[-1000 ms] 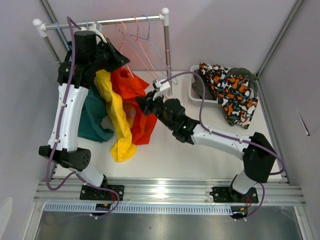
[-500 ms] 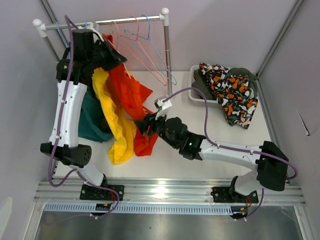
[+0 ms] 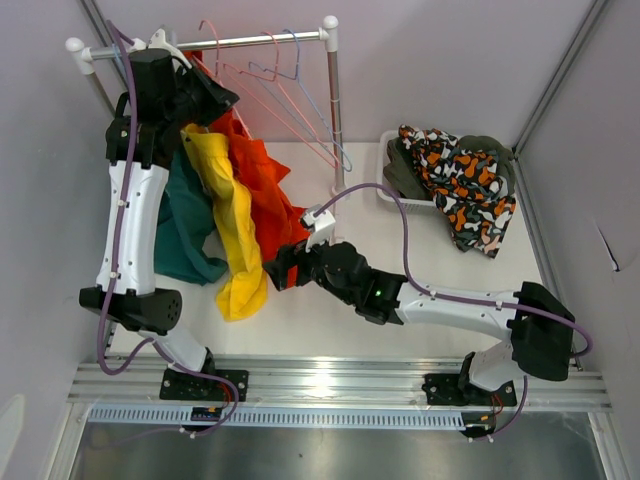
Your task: Remove the shorts from the hanger
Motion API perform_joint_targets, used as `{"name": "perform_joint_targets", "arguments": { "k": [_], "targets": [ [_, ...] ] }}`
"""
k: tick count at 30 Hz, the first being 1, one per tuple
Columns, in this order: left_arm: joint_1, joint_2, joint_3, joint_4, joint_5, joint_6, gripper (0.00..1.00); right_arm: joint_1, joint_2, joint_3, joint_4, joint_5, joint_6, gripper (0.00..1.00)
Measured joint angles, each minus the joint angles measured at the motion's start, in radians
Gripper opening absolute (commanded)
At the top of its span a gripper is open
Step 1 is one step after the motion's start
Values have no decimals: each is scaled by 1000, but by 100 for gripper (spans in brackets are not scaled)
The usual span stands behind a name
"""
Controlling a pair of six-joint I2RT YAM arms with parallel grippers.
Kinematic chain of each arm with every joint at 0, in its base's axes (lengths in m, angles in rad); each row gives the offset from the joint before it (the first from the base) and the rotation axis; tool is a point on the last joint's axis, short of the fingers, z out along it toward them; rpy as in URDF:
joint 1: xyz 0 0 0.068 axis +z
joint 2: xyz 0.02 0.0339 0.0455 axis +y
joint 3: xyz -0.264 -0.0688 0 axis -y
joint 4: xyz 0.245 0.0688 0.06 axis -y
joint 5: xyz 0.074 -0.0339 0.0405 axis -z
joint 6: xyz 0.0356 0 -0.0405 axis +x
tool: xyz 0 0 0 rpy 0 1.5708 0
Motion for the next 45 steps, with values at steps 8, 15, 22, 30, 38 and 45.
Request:
{"name": "perform_joint_targets", "arguments": {
  "k": [8, 15, 22, 30, 38, 45],
  "targets": [
    [0, -8, -2, 0, 1, 0, 0, 0, 2, 5, -8, 70, -50, 100],
    [0, -40, -37, 10, 11, -2, 0, -14, 6, 85, 16, 162, -158, 99],
    [0, -108, -109, 38, 31, -9, 0, -77, 142, 272, 120, 178, -225, 69],
    [18, -130, -113, 42, 58, -10, 0, -100, 244, 292, 142, 147, -206, 26],
    [31, -130, -113, 11, 89, -10, 0, -59, 153, 105, 185, 147, -130, 0],
    [31, -103, -56, -27, 128, -22, 0, 18, -26, -101, 167, 211, -58, 0]
  ]
}}
